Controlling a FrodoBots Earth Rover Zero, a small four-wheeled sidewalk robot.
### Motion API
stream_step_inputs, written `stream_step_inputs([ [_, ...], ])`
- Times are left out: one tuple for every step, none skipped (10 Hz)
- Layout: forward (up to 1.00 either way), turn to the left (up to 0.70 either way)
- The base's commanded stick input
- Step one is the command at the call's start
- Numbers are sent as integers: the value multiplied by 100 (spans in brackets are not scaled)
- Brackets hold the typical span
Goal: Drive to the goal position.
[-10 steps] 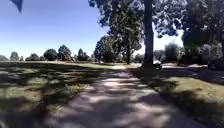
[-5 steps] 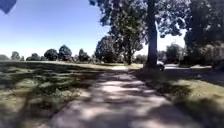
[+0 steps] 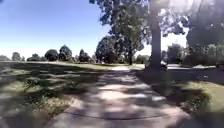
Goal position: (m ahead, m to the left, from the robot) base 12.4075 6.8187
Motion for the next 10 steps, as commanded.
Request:
stream_step_inputs([
  [84,-2],
  [84,-10],
  [85,-31],
  [85,-33],
  [85,-22],
  [85,0],
  [85,0],
  [85,0],
  [85,0],
  [85,0],
])
